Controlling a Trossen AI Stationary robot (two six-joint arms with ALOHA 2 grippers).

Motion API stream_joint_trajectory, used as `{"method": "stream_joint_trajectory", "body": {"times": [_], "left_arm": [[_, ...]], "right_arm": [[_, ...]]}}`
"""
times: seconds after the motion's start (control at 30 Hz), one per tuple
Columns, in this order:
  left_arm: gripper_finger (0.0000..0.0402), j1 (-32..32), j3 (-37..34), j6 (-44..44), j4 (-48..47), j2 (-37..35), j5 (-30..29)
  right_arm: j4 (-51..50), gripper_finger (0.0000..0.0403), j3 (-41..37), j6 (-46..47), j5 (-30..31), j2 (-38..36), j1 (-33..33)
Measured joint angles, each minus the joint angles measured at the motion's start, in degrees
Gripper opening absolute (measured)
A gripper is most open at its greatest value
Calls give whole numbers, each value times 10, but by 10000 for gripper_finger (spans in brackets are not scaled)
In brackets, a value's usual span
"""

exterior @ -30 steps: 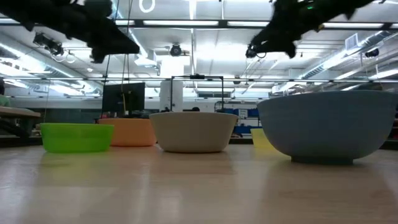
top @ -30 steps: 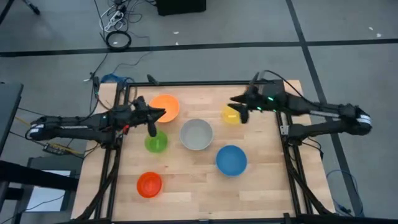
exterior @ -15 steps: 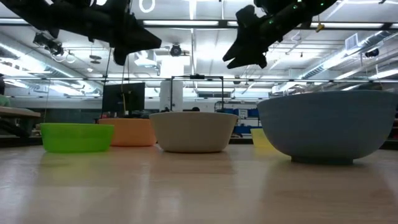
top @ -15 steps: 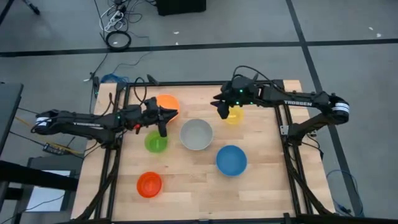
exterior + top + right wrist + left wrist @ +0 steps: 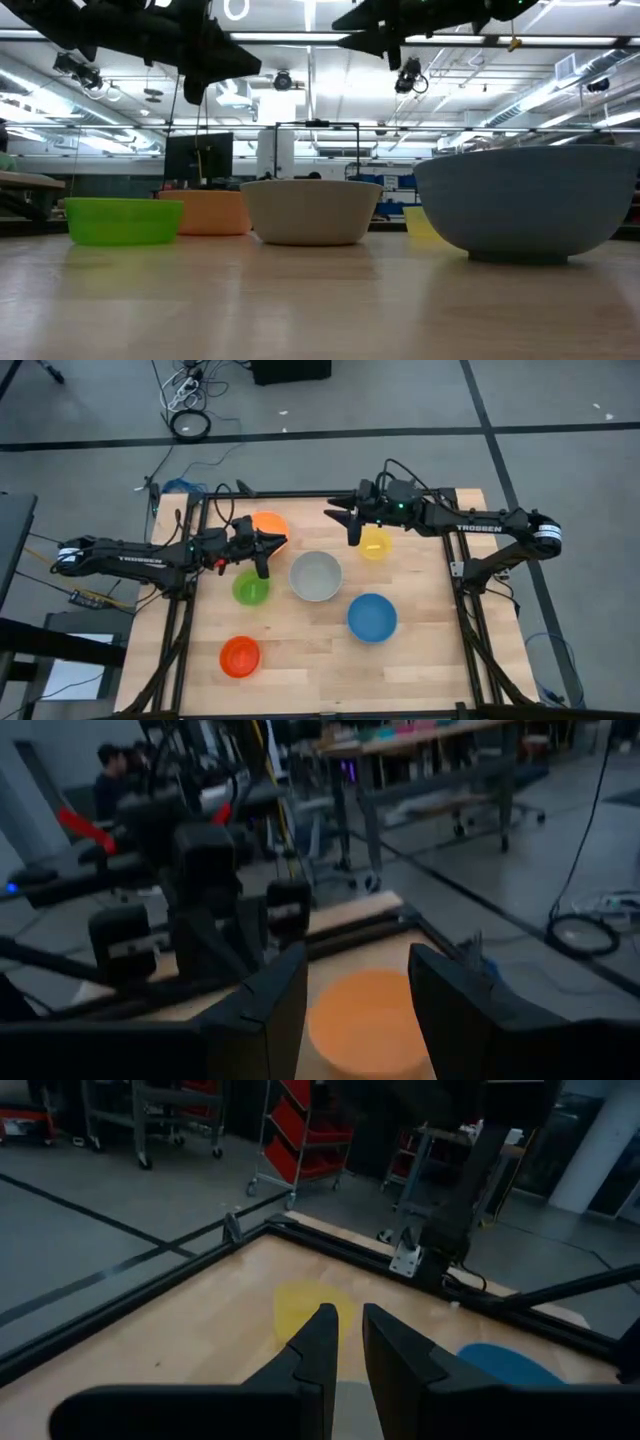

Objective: Nest bowls inside each other
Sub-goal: Stack the gray bowl on top of the orange bowl

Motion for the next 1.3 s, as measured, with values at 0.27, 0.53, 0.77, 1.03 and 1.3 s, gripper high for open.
{"method": "stream_joint_trajectory", "body": {"times": [0.27, 0.53, 0.77, 1.03, 1.3], "left_arm": [[60, 0, 0, -13, 0, 0, -2], [60, 0, 0, -30, -18, 0, -19], [60, 0, 0, -28, -12, 0, -14], [60, 0, 0, -27, 14, 0, 2], [60, 0, 6, 1, -9, 0, -39]], "right_arm": [[32, 164, 0, 35, 4, 0, 2], [28, 164, 0, 42, 78, 0, 2], [18, 164, 0, 42, 75, 0, 2], [16, 164, 0, 37, 59, 0, -1], [-68, 158, 0, -9, 163, 0, 19]]}}
